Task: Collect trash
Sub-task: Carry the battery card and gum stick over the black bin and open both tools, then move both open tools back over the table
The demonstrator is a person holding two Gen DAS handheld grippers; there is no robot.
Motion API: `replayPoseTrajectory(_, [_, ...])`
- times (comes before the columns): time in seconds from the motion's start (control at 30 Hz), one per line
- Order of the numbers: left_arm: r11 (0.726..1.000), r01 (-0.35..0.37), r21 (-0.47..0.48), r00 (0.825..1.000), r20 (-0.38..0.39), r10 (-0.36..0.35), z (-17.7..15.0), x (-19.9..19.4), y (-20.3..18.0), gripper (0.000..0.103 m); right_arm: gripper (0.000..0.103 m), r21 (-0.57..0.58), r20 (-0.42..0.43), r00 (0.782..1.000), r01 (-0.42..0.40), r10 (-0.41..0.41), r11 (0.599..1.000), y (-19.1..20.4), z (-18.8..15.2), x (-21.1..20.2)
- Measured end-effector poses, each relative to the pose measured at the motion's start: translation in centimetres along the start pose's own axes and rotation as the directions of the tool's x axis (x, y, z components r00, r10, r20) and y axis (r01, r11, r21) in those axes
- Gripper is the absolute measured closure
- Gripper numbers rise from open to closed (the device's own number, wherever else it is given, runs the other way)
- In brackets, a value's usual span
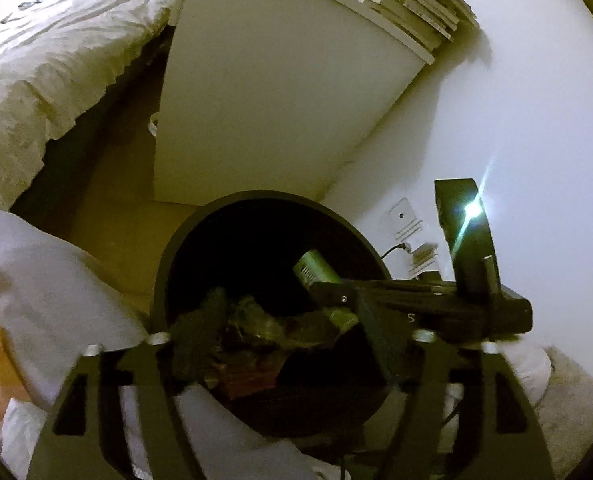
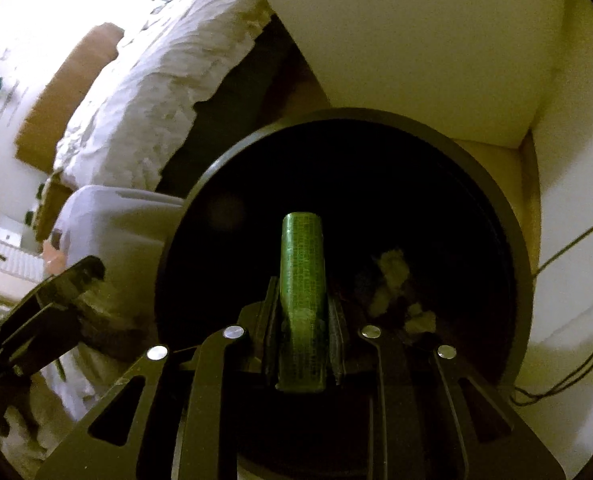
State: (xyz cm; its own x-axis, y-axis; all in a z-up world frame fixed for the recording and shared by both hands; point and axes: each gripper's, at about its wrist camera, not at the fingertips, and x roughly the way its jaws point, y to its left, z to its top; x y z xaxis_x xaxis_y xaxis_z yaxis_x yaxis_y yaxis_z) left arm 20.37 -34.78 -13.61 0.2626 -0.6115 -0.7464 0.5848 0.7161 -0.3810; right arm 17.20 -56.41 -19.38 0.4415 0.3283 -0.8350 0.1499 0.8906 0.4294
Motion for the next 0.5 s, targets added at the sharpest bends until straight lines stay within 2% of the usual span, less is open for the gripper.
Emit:
replayPoseTrajectory(0.03, [1.0,0.001,0.003,1.0,0.006,-0.001,-0.1,-0.2,-0.1,0.027,0.061,-0.006,0.01,1.0,0.005,-0.005,1.0,0.3,0.0,-0.3])
replayPoseTrajectory(0.07, [1.0,0.001,0.005,1.0,0.008,-0.001,-0.2,-0.4,-0.1,0.027,0.058,-0.011,0.017,1.0,0.012,-0.011,1.0,0.6,0.0,-0.4])
replayPoseTrajectory(0.23, [1.0,-0.011,0.019,0.999,0.041,0.01,-0.8,-2.5,-0.5,0.027,0.058,-0.048,0.033,0.999,0.008,-0.007,0.999,2.4,-0.2,-1.7])
replayPoseTrajectory(0.37, [0.999,-0.028,0.017,0.994,0.102,0.026,-1.9,-5.5,0.0,0.027,0.058,-0.13,0.047,0.999,-0.003,0.01,0.991,6.1,-0.7,-2.8])
replayPoseTrajectory(0.5, [0.998,-0.059,-0.029,0.986,0.152,0.063,-3.1,-8.7,2.0,0.027,0.058,-0.227,0.054,0.998,-0.028,0.041,0.973,11.0,-1.3,-3.5])
